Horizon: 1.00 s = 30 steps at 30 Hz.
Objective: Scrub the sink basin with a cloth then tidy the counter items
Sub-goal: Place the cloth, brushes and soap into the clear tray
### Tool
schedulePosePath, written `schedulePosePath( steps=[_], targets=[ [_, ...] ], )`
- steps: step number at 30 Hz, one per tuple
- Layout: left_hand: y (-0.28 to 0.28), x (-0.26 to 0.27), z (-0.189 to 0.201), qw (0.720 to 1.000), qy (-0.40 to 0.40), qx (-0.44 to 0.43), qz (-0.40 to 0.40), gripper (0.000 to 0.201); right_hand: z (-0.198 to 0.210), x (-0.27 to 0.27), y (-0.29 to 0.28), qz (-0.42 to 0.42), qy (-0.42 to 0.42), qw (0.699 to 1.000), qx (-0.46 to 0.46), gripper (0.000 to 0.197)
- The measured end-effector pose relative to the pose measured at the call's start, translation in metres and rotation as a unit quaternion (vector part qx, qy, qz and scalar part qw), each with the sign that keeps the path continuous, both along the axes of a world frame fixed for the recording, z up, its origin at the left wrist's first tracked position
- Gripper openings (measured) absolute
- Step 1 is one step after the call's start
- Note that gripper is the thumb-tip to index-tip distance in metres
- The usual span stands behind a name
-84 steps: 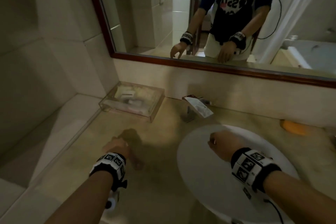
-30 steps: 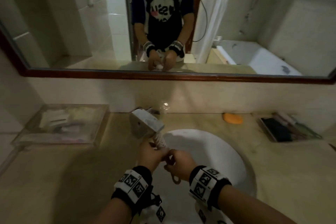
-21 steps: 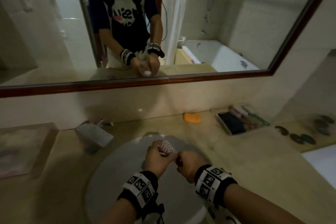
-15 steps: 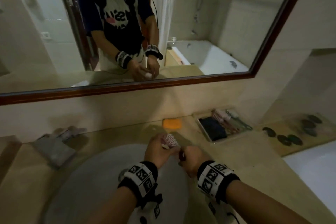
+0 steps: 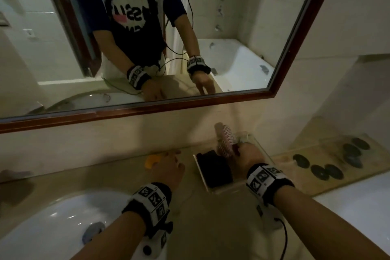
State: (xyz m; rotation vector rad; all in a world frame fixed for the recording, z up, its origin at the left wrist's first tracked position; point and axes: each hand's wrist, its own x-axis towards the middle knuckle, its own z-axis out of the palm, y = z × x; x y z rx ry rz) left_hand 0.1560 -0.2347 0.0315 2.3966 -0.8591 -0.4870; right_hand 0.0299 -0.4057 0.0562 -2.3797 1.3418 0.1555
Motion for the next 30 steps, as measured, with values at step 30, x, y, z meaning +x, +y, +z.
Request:
schedulePosePath(
  steps=[30],
  targets=[
    [-0.034,0.019,-0.056,0.994,0.063,0.094,-0.004,0.028,-0.048,-0.011,-0.074,0.024,0.051,0.995,-0.081,0.032]
  ],
)
